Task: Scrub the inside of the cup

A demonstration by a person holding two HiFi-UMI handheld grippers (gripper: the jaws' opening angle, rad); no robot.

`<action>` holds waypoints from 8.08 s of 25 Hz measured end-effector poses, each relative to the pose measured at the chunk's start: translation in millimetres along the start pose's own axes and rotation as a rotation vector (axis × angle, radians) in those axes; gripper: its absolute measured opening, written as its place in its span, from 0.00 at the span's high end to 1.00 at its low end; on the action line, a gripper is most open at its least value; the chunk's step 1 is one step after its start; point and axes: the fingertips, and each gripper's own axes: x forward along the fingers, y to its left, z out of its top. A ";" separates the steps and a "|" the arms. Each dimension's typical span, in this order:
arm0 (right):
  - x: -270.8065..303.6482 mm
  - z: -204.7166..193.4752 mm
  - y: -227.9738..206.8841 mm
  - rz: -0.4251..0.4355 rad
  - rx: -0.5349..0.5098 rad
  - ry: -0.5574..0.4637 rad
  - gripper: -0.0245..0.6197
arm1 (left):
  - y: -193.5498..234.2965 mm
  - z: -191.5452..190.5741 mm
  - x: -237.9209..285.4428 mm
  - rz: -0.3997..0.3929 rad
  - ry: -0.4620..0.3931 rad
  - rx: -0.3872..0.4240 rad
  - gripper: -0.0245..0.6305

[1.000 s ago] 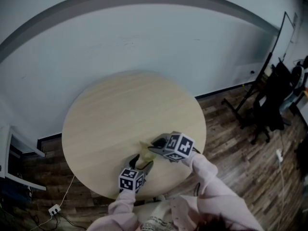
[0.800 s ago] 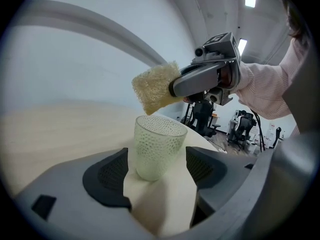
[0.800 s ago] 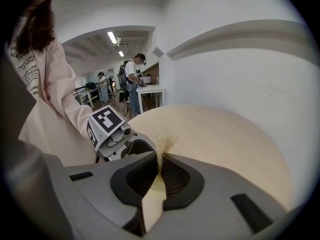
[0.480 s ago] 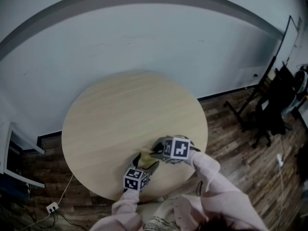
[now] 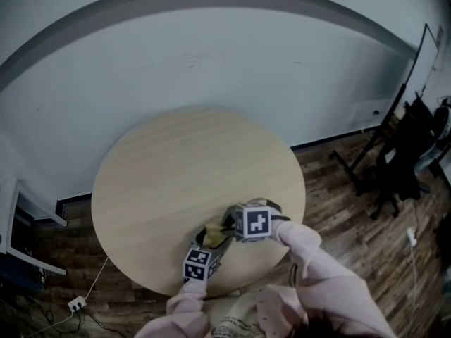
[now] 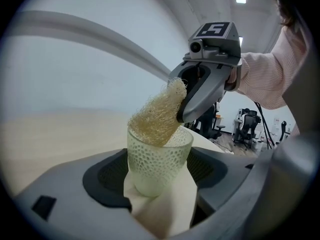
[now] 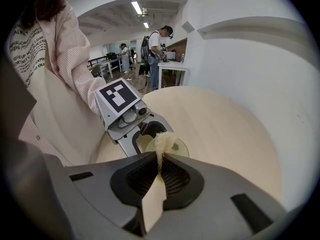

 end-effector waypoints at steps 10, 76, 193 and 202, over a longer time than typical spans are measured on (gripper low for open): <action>6.7 3.5 1.2 0.033 -0.130 0.072 0.92 | -0.4 -1.7 -2.9 0.015 0.003 -0.014 0.41; 40.0 -7.5 0.1 0.292 0.207 0.278 0.92 | -0.7 -3.7 -3.6 0.027 0.011 -0.023 0.41; 4.4 20.7 -18.1 0.245 0.197 -0.036 0.92 | 1.3 -3.4 0.3 0.060 0.027 -0.022 0.42; 4.5 18.2 -19.5 0.166 -0.124 0.048 0.92 | -1.2 -5.9 0.1 0.051 0.036 -0.016 0.42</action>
